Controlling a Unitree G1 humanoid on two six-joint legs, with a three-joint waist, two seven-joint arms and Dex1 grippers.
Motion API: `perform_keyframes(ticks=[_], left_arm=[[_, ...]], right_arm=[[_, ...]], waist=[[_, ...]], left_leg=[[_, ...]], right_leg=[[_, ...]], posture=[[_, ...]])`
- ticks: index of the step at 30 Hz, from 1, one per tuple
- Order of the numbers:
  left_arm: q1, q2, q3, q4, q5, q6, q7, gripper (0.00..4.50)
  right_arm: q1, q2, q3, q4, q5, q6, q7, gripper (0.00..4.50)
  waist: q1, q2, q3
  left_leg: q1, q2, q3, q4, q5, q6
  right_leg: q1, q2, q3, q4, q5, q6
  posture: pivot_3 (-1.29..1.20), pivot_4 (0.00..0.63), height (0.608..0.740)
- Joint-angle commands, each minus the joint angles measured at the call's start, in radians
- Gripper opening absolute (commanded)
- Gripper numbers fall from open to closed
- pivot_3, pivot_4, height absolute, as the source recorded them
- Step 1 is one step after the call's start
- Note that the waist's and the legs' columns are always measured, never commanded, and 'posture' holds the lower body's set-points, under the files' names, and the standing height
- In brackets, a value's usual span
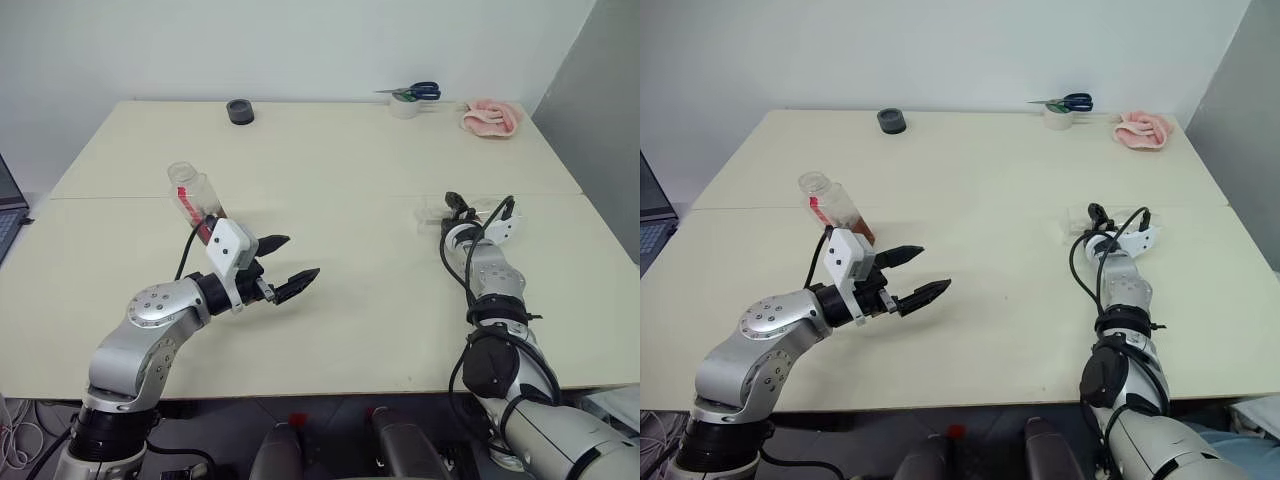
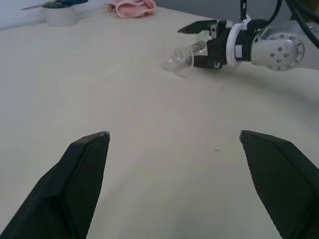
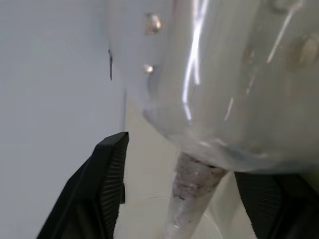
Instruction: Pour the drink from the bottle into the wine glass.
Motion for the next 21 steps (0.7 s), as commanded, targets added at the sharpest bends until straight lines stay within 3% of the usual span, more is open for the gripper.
perform_keyframes(ticks=[1, 6, 21], left_arm=[[-0.020, 0.013, 0.016, -0.059, -0.023, 0.000, -0.007, 4.50], [-0.041, 0.007, -0.007, -0.071, -0.030, 0.011, -0.015, 4.50], [-0.093, -0.023, -0.032, -0.034, -0.018, 0.007, -0.027, 4.50]], right_arm=[[-0.019, -0.007, -0.009, 0.026, 0.015, -0.030, 0.007, 1.82], [-0.025, -0.009, -0.001, 0.039, 0.014, -0.042, 0.011, 0.23], [-0.014, 0.001, 0.074, 0.005, -0.032, -0.032, 0.036, 0.24]], waist=[[0.000, 0.000, 0.000], [-0.001, -0.001, -0.001], [-0.002, -0.001, -0.001]], left_leg=[[0.000, 0.000, 0.000, 0.000, 0.000, 0.000], [0.002, 0.000, 0.000, 0.000, 0.000, 0.000], [0.002, 0.000, 0.000, 0.000, 0.000, 0.000]], right_leg=[[0.000, 0.000, 0.000, 0.000, 0.000, 0.000], [0.002, 0.000, 0.000, 0.000, 0.000, 0.000], [0.001, 0.000, 0.000, 0.000, 0.000, 0.000]], posture=[[0.00, 0.150, 0.740], [0.00, 0.150, 0.740], [0.00, 0.150, 0.740]])
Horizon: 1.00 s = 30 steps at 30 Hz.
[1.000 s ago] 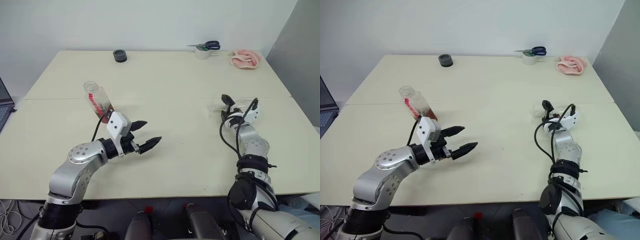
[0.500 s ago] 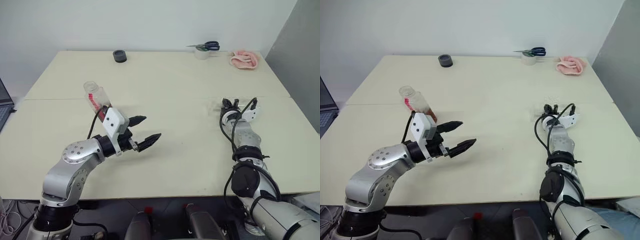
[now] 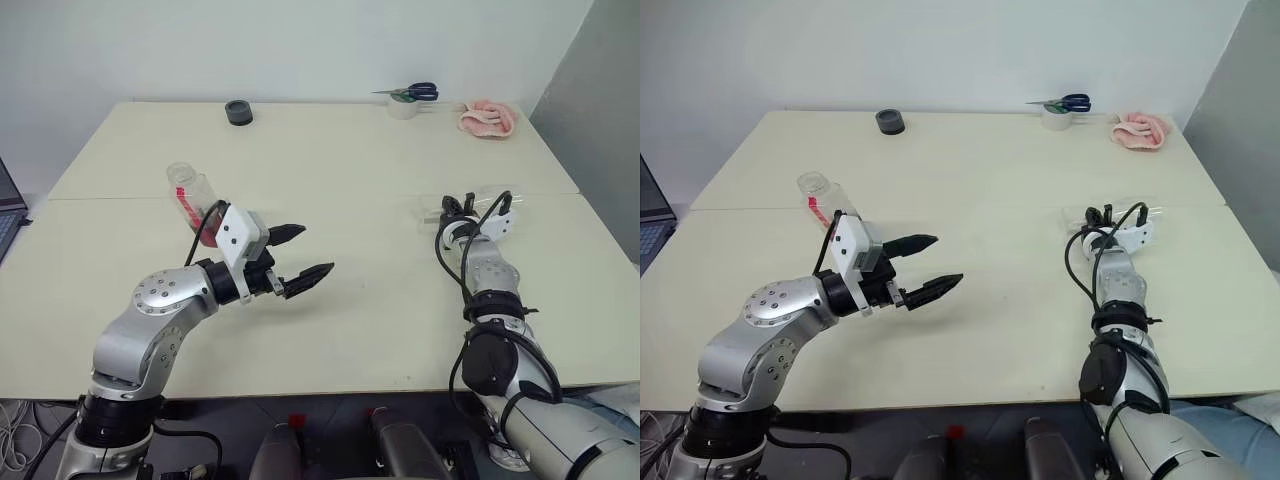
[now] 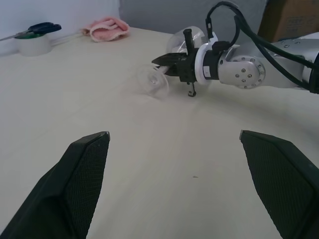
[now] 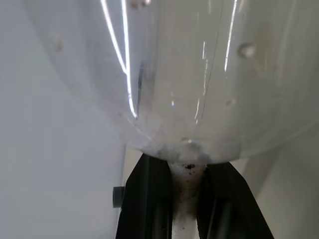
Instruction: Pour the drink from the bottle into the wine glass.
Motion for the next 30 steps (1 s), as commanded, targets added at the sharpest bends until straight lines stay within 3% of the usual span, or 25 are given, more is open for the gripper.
perform_keyframes(ticks=[1, 13, 15, 21, 25, 30], left_arm=[[-0.012, -0.014, 0.001, -0.021, -0.005, -0.014, 0.015, 4.50], [0.001, -0.029, -0.004, -0.040, -0.004, -0.012, 0.034, 4.50], [0.009, -0.027, -0.001, -0.043, -0.007, -0.010, 0.032, 4.50], [0.054, -0.002, 0.035, -0.041, -0.012, -0.016, 0.024, 4.50], [0.081, 0.004, 0.047, -0.032, -0.002, -0.031, 0.023, 4.50], [0.105, 0.007, 0.060, -0.048, -0.008, -0.028, 0.030, 4.50]], right_arm=[[0.003, -0.001, 0.032, 0.003, -0.025, 0.004, 0.017, 0.24], [0.009, -0.013, 0.098, -0.023, -0.088, 0.023, 0.053, 0.24], [0.025, -0.015, 0.190, -0.097, -0.165, 0.023, 0.090, 0.24], [0.123, -0.048, 0.661, -0.391, -0.564, -0.088, 0.247, 0.24], [0.160, -0.035, 0.818, -0.504, -0.725, -0.199, 0.259, 0.24], [0.183, 0.009, 0.877, -0.520, -0.828, -0.321, 0.209, 0.24]], waist=[[0.000, 0.000, 0.000], [-0.002, 0.000, 0.000], [-0.002, 0.000, 0.000], [-0.003, 0.002, 0.001], [0.001, 0.002, 0.001], [0.008, 0.002, 0.001]], left_leg=[[0.000, 0.000, 0.000, 0.000, 0.000, 0.000], [0.000, 0.000, 0.000, 0.000, 0.000, 0.000], [0.000, 0.000, 0.000, 0.000, 0.000, 0.000], [-0.002, 0.000, 0.001, -0.002, 0.000, 0.000], [-0.002, 0.001, 0.000, -0.002, 0.000, 0.000], [-0.002, 0.000, 0.000, 0.000, 0.000, 0.000]], right_leg=[[0.000, 0.000, 0.000, 0.000, 0.000, 0.000], [-0.001, 0.000, 0.000, 0.000, 0.000, 0.000], [-0.001, 0.000, 0.001, 0.000, 0.000, 0.000], [-0.004, 0.000, 0.002, 0.000, 0.000, 0.000], [-0.004, 0.000, 0.001, 0.000, 0.000, 0.000], [-0.003, -0.001, 0.000, 0.000, 0.000, 0.000]], posture=[[0.00, 0.150, 0.740], [0.00, 0.150, 0.740], [0.00, 0.150, 0.740], [0.00, 0.150, 0.740], [0.00, 0.150, 0.740], [0.00, 0.150, 0.740]])
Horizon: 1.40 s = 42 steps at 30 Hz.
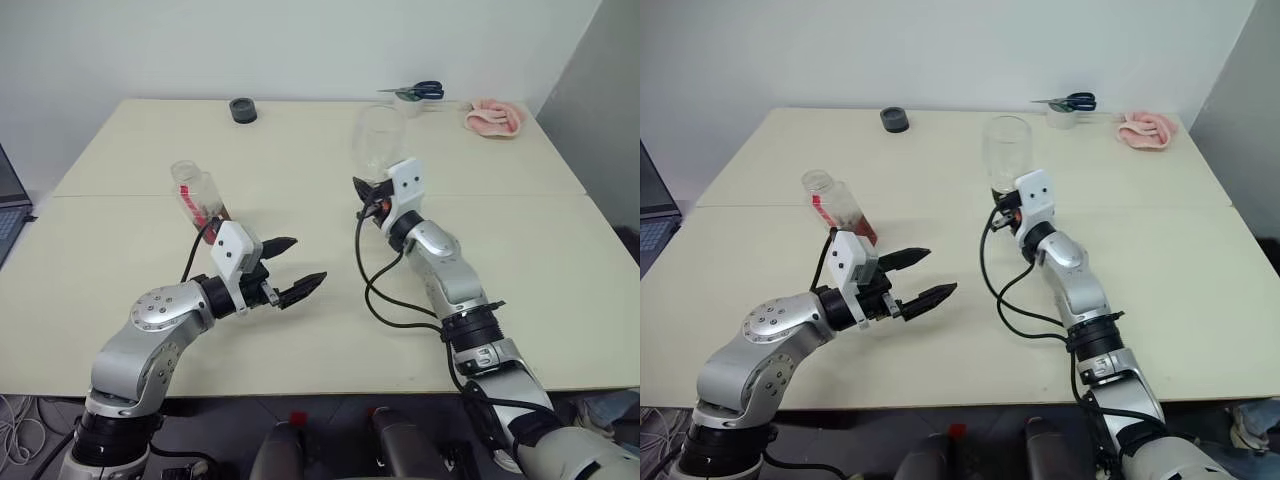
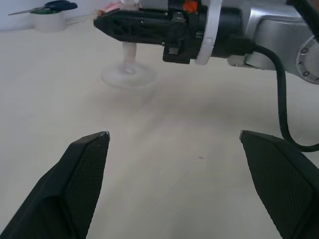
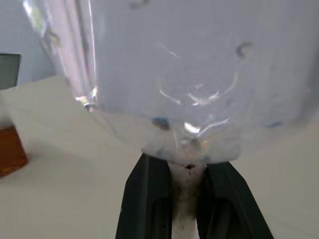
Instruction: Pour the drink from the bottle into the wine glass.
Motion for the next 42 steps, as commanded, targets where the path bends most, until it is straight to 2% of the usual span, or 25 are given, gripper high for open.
perform_keyframes(ticks=[1, 11, 21, 32, 42], left_arm=[[0.016, 0.014, 0.037, -0.040, -0.012, -0.016, 0.005, 4.50], [0.107, 0.036, 0.088, -0.099, -0.039, 0.009, 0.019, 4.50], [0.151, 0.059, 0.131, -0.152, -0.072, 0.044, 0.046, 4.50], [0.153, 0.063, 0.134, -0.149, -0.062, 0.034, 0.082, 4.50], [0.167, 0.069, 0.149, -0.120, -0.059, 0.016, 0.080, 4.50]], right_arm=[[0.007, 0.035, 0.015, -0.014, -0.066, -0.129, -0.053, 0.24], [0.005, 0.131, 0.065, 0.199, -0.176, -0.361, -0.090, 0.24], [0.010, 0.225, 0.093, 0.313, -0.171, -0.374, -0.031, 0.24], [-0.046, 0.221, 0.090, 0.485, -0.205, -0.357, -0.048, 0.24], [-0.038, 0.217, 0.078, 0.464, -0.190, -0.368, -0.024, 3.73]], waist=[[0.000, 0.000, 0.000], [-0.003, 0.000, 0.000], [-0.002, 0.000, 0.000], [-0.003, -0.001, 0.000], [-0.003, -0.001, -0.001]], left_leg=[[0.000, 0.000, 0.000, 0.000, 0.000, 0.000], [0.000, 0.000, 0.000, 0.000, 0.000, 0.000], [0.001, 0.000, -0.001, 0.000, 0.000, 0.000], [0.002, 0.000, -0.001, 0.000, 0.000, 0.000], [0.001, 0.000, -0.001, 0.000, 0.000, 0.000]], right_leg=[[0.000, 0.000, 0.000, 0.000, 0.000, 0.000], [0.000, 0.000, 0.000, 0.000, 0.000, 0.000], [0.000, 0.000, 0.000, 0.001, 0.000, 0.000], [0.001, 0.000, -0.001, 0.001, 0.000, 0.000], [0.001, 0.000, -0.001, 0.001, 0.000, -0.001]], posture=[[0.00, 0.150, 0.740], [0.00, 0.150, 0.740], [0.00, 0.150, 0.740], [0.00, 0.150, 0.740], [0.00, 0.150, 0.740]])
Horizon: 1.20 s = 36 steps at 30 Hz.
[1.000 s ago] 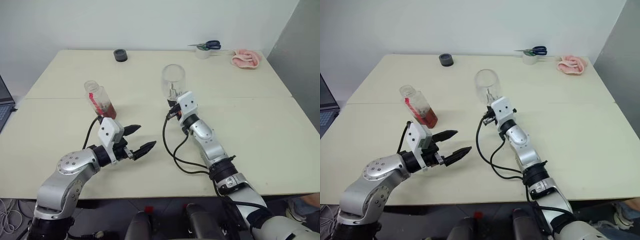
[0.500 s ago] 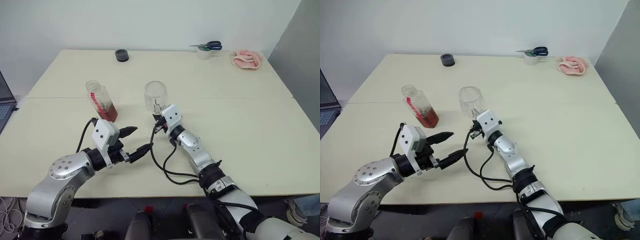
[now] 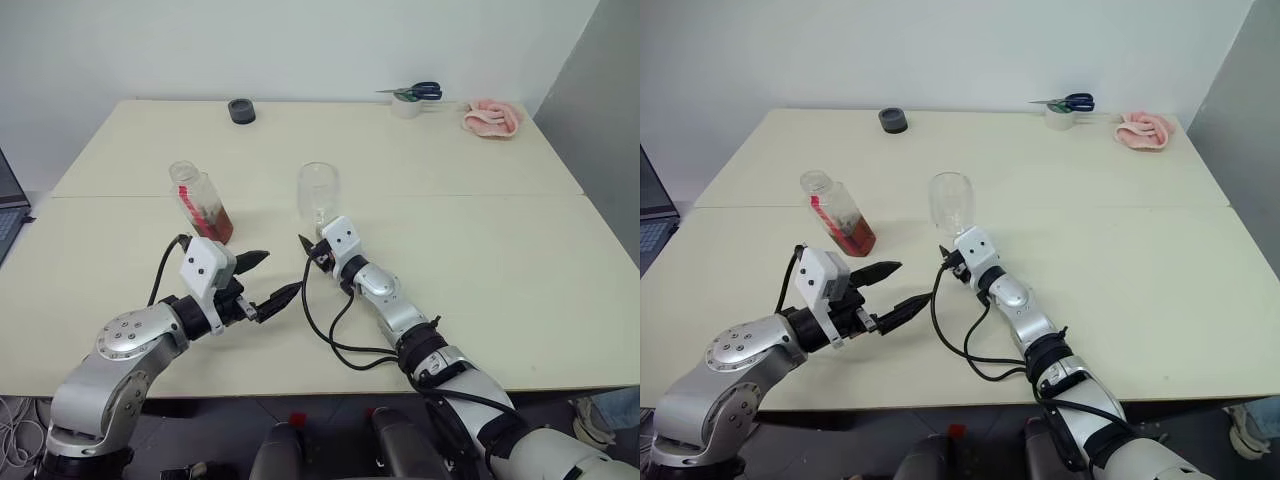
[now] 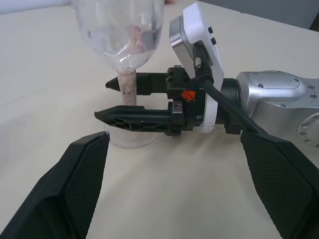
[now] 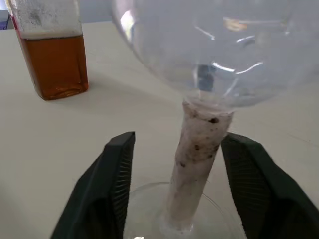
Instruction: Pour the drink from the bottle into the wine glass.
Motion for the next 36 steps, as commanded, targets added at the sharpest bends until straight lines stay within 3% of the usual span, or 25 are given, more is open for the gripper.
perform_keyframes(ticks=[1, 2, 6, 12, 18, 22, 25, 28, 36], left_arm=[[0.010, 0.009, 0.041, -0.007, -0.002, -0.023, -0.001, 4.50], [0.018, 0.006, 0.043, -0.001, 0.001, -0.028, -0.003, 4.50], [0.057, -0.019, 0.061, 0.037, 0.002, -0.052, -0.003, 4.50], [0.103, -0.095, 0.148, 0.108, -0.007, -0.128, 0.035, 4.50], [0.094, -0.246, 0.209, 0.238, 0.096, -0.329, 0.194, 4.50], [0.081, -0.290, 0.202, 0.251, 0.117, -0.372, 0.238, 4.50], [0.041, -0.281, 0.191, 0.237, 0.127, -0.362, 0.263, 4.50], [-0.006, -0.251, 0.190, 0.255, 0.124, -0.338, 0.264, 4.50], [-0.096, -0.181, 0.199, 0.270, 0.152, -0.263, 0.308, 4.50]], right_arm=[[-0.002, 0.016, -0.006, -0.066, 0.007, -0.017, 0.018, 4.05], [0.009, 0.013, -0.003, -0.088, 0.007, -0.012, 0.024, 4.46], [0.087, -0.019, 0.025, -0.219, 0.002, 0.039, 0.081, 4.49], [0.242, -0.144, 0.041, -0.552, 0.051, 0.258, 0.241, 4.49], [0.308, -0.395, -0.035, -0.894, 0.115, 0.477, 0.377, 4.49], [0.297, -0.573, -0.126, -1.026, 0.265, 0.734, 0.510, 4.49], [0.145, -0.774, -0.256, -1.034, 0.463, 0.941, 0.690, 4.49], [-0.048, -0.890, -0.253, -1.054, 0.600, 1.064, 0.846, 4.49], [-0.245, -0.858, -0.187, -1.069, 0.713, 1.120, 0.941, 4.49]], waist=[[0.000, 0.000, 0.000], [0.000, 0.000, 0.000], [0.000, 0.000, 0.000], [0.003, 0.000, 0.000], [0.011, -0.001, 0.000], [0.018, -0.001, -0.001], [0.020, 0.000, 0.001], [0.014, 0.001, 0.002], [0.011, -0.005, -0.001]], left_leg=[[0.000, 0.000, 0.000, 0.000, 0.000, 0.000], [0.000, 0.000, 0.000, 0.000, 0.000, 0.000], [0.000, 0.000, 0.000, 0.000, 0.000, 0.000], [0.000, 0.000, -0.001, 0.001, 0.000, 0.000], [0.000, -0.001, 0.000, 0.001, 0.000, 0.000], [-0.001, -0.001, 0.000, 0.001, 0.000, 0.000], [-0.001, -0.002, 0.000, 0.002, 0.000, 0.000], [0.000, -0.002, 0.002, 0.001, 0.000, 0.000], [0.000, 0.001, -0.001, 0.001, -0.003, 0.005]], right_leg=[[0.000, 0.000, 0.000, 0.000, 0.000, 0.000], [0.000, 0.000, 0.000, 0.000, 0.000, 0.000], [0.000, 0.000, 0.000, 0.000, 0.000, 0.000], [0.000, -0.001, 0.000, 0.000, 0.000, 0.000], [0.001, -0.002, 0.000, -0.001, 0.000, 0.001], [0.001, -0.002, -0.001, -0.001, 0.000, 0.001], [0.001, -0.002, 0.000, -0.001, 0.000, 0.001], [0.000, -0.002, 0.001, 0.000, 0.000, 0.001], [0.001, 0.001, -0.001, -0.001, -0.002, -0.003]], posture=[[0.00, 0.150, 0.740], [0.00, 0.150, 0.740], [0.00, 0.150, 0.740], [0.00, 0.150, 0.740], [0.00, 0.150, 0.740], [0.00, 0.150, 0.740], [0.00, 0.150, 0.740], [0.00, 0.150, 0.740], [0.00, 0.150, 0.740]])
